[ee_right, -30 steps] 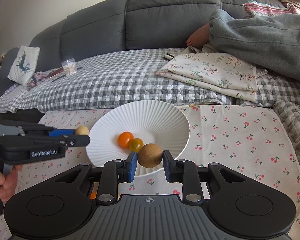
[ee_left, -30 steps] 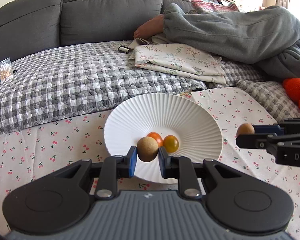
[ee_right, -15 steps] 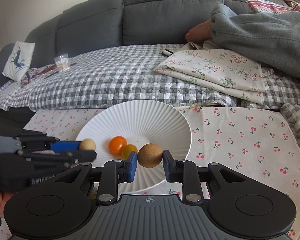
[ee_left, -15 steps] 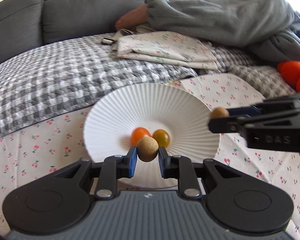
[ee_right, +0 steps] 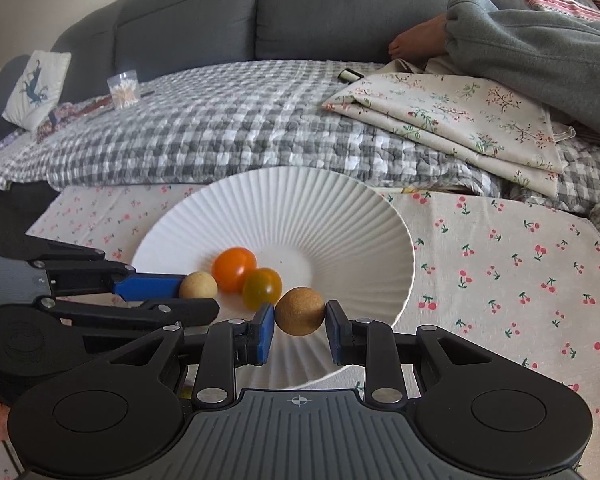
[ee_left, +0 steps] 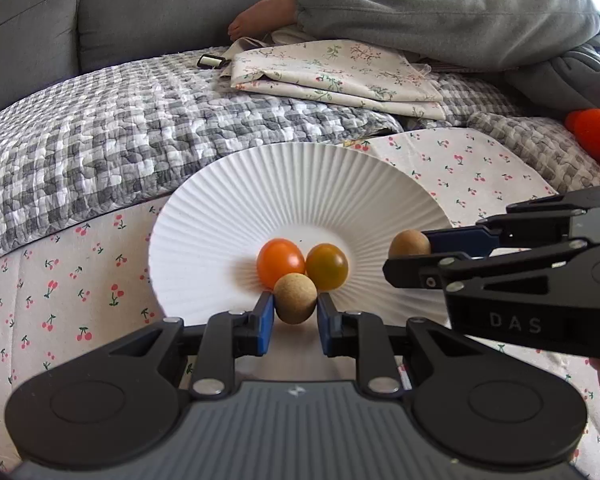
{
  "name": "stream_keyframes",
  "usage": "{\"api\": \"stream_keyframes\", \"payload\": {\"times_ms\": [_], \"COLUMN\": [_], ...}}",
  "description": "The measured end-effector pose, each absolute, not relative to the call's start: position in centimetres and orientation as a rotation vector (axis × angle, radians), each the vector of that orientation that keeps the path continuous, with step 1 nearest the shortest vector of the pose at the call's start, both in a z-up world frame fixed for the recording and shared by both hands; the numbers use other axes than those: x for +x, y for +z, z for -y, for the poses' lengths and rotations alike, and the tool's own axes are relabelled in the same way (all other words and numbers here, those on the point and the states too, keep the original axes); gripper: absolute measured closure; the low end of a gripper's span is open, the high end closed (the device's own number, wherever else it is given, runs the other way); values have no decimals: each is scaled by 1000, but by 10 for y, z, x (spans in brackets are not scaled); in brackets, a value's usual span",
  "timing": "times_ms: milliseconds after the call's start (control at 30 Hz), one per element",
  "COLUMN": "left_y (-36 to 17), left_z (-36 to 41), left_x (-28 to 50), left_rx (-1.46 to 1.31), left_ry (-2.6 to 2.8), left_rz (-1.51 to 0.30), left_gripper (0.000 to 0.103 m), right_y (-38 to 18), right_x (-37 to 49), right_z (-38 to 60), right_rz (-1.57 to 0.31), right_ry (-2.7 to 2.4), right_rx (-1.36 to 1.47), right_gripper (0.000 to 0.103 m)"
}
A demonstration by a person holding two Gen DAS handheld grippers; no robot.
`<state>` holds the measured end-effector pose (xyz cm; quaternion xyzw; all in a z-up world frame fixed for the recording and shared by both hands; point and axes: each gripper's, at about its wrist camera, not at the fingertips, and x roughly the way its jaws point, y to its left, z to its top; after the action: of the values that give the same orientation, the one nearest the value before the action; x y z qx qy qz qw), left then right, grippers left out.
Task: Organize fruits
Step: 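Carry both kiwis over the white bowl and open both tools to release them, then move both tools back toward the remaining fruits on the cloth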
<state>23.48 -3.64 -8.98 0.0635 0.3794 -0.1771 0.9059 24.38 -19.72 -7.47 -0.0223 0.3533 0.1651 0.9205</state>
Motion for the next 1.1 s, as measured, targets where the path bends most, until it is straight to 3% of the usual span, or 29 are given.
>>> {"api": "stream_keyframes", "payload": {"times_ms": [133,233,367,567,700,867,1100], "left_y": [-89,-82,-72,-62,-53,-37,-20], "left_z": [35,34,29,18,10,-2,-29], "left_x": [234,229,223,216,208,191,172], "left_rx": [118,120,114,97,87,66,-48], "left_ry": [-364,-371,-356,-315,-280,-235,-186], "left_rz": [-783,-769,-748,-745,-737,-721,-743], "left_gripper": [81,75,46,37,32,17,8], "right_y": [-74,-69,-62,-55,-47,-41,-24], "right_x": [244,243,241,231,221,210,193], "right_z": [202,205,211,217,221,222,223], "right_rz": [-727,-715,-713,-720,-710,-719,-736], "right_ry": [330,322,310,284,281,261,282], "right_rx": [-22,-15,9,35,59,87,183], "right_gripper": [74,74,75,69,55,24,7]}}
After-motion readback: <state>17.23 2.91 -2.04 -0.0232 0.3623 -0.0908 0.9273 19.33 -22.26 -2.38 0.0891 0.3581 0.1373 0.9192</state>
